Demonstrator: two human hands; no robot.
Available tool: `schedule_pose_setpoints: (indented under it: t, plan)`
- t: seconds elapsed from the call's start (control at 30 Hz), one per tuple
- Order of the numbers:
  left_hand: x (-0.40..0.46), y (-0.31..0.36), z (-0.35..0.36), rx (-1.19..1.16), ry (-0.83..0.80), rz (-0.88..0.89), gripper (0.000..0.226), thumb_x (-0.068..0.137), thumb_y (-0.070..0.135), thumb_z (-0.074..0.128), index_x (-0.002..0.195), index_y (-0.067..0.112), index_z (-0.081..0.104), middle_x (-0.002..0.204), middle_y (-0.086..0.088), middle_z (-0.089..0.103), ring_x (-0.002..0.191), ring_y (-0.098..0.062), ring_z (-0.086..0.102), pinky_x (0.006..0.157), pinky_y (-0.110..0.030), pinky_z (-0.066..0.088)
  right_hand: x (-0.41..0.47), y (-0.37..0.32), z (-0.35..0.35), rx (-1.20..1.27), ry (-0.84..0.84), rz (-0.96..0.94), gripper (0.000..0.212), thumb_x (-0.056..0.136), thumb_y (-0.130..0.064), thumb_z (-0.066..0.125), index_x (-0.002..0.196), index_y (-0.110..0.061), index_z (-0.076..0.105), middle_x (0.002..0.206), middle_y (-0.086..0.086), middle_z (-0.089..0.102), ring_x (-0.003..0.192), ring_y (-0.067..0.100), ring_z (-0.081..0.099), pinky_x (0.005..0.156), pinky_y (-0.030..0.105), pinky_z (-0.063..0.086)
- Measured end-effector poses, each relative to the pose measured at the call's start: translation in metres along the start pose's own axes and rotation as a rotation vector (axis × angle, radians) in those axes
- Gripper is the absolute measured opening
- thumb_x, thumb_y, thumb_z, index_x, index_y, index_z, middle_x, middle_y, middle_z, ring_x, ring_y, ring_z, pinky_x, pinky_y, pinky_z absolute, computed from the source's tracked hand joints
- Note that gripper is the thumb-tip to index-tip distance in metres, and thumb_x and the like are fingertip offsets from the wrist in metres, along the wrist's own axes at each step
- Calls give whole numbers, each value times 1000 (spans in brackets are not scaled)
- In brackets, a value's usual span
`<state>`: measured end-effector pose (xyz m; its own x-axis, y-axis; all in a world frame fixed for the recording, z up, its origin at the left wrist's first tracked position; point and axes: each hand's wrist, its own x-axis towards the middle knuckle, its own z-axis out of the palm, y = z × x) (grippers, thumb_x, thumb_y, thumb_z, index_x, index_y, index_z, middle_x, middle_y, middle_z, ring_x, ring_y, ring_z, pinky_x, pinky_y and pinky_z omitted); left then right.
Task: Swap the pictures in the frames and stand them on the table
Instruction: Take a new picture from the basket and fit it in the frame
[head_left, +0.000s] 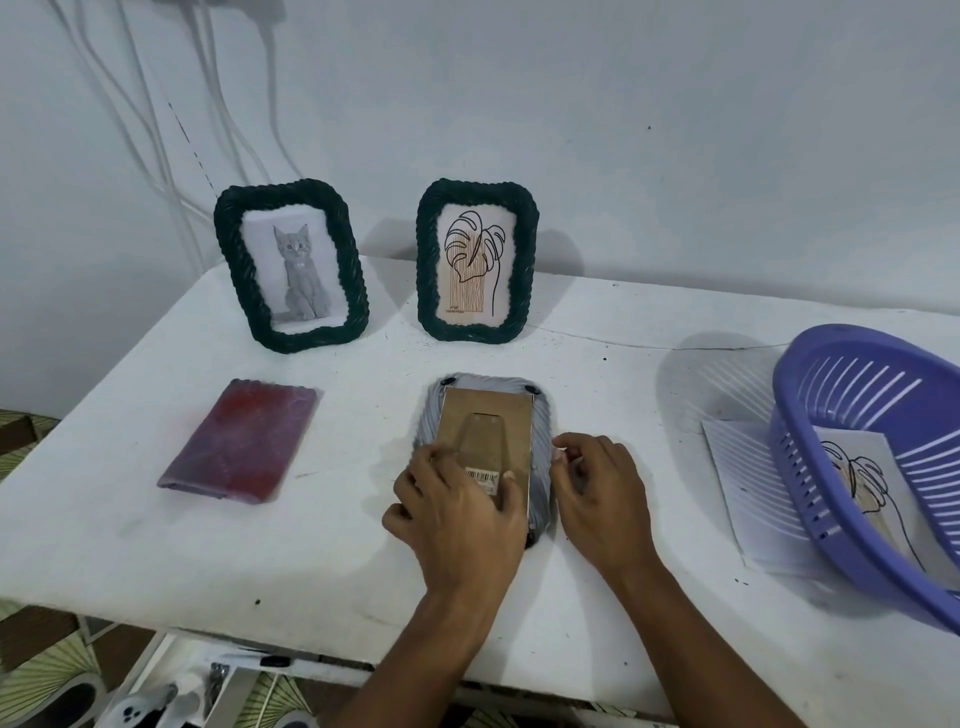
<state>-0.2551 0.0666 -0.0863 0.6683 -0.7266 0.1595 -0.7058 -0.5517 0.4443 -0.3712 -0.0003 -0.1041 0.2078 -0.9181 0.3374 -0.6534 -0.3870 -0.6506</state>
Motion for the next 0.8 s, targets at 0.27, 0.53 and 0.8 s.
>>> schedule_pose_setpoints:
  t: [0.27, 0.53, 0.8]
  plan:
    - [14, -19, -29, -230, -104, 56, 49, 86, 52, 43, 120, 19, 55, 131, -2, 47, 121, -25, 38, 94, -43, 28, 0, 0, 0, 36, -71, 0, 37, 83, -38, 58, 116, -23, 58, 97, -10, 58, 90, 10, 48, 74, 19, 37]
    - [49, -56, -31, -198, -219, 272, 21, 90, 25, 59, 109, 23, 68, 110, 1, 68, 106, -29, 55, 85, -44, 45, -1, -1, 1, 24, -89, -29, 46, 81, -36, 71, 121, -19, 57, 103, -6, 60, 95, 10, 48, 80, 22, 37]
    - [56, -60, -27, -159, -224, 328, 19, 85, 25, 66, 103, 20, 70, 102, 0, 69, 96, -29, 60, 80, -49, 49, -1, -5, 0, 21, -92, -11, 49, 78, -45, 63, 119, -18, 58, 101, -7, 60, 95, 9, 48, 78, 17, 34]
